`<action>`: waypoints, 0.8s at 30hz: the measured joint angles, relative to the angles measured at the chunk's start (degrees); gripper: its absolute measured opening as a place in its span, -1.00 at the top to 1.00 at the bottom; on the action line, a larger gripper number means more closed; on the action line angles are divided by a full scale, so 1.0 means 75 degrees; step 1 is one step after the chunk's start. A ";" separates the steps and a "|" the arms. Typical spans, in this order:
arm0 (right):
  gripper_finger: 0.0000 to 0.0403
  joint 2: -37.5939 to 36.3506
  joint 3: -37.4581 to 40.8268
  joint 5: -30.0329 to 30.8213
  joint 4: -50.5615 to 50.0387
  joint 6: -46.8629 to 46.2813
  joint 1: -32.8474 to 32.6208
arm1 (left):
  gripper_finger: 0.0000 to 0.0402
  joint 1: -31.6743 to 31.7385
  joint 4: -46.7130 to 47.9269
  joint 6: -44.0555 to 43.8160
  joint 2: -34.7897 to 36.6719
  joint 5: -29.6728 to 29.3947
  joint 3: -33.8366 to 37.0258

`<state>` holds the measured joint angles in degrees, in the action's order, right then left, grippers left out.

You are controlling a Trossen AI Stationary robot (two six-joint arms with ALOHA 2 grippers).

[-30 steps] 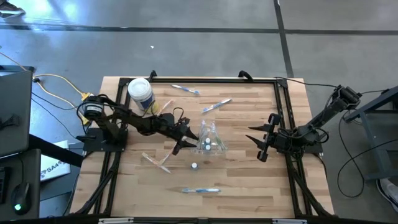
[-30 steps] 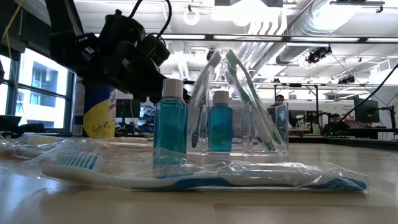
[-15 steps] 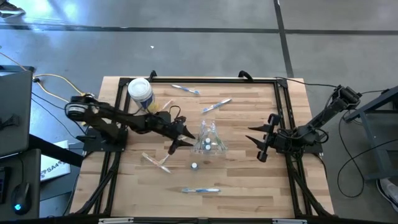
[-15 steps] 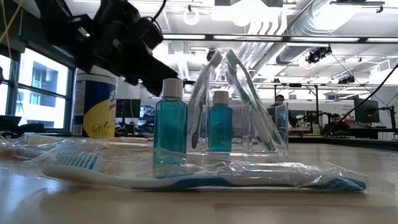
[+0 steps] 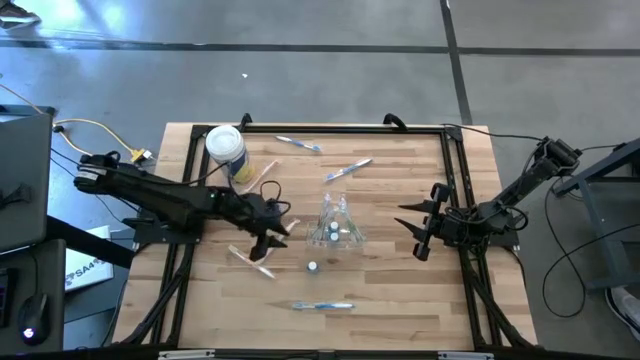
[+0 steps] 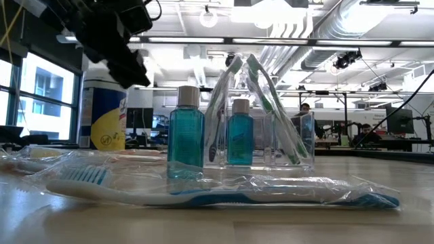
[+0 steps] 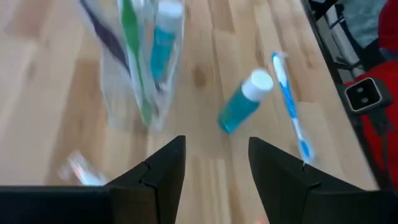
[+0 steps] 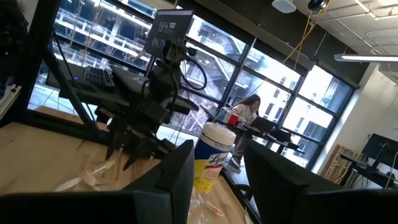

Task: Pick & Place toothbrushing station
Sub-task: Put the bottom orange toothbrush into the transparent organizer

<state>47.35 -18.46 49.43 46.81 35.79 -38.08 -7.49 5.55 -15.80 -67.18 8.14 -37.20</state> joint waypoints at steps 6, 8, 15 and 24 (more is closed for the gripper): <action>0.34 0.0000 0.0000 -0.0011 0.0006 -0.0029 0.0001 | 0.13 -0.0404 0.0907 -0.1136 -0.0006 0.0062 -0.0098; 0.34 0.0000 0.0000 -0.0011 0.0002 -0.0045 0.0002 | 0.13 -0.0616 0.1250 -0.1152 -0.0009 0.0326 -0.0098; 0.34 0.0000 0.0000 -0.0014 -0.0113 -0.0169 0.0003 | 0.13 -0.1250 0.2625 -0.2716 -0.0009 0.0528 -0.0098; 0.34 0.0000 0.0000 -0.0017 -0.0148 -0.0188 0.0001 | 0.13 -0.1456 0.4076 -0.2647 -0.0009 0.1267 -0.0095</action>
<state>47.35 -18.46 49.30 45.70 34.38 -38.08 -18.41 36.12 -35.65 -67.24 17.65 -37.91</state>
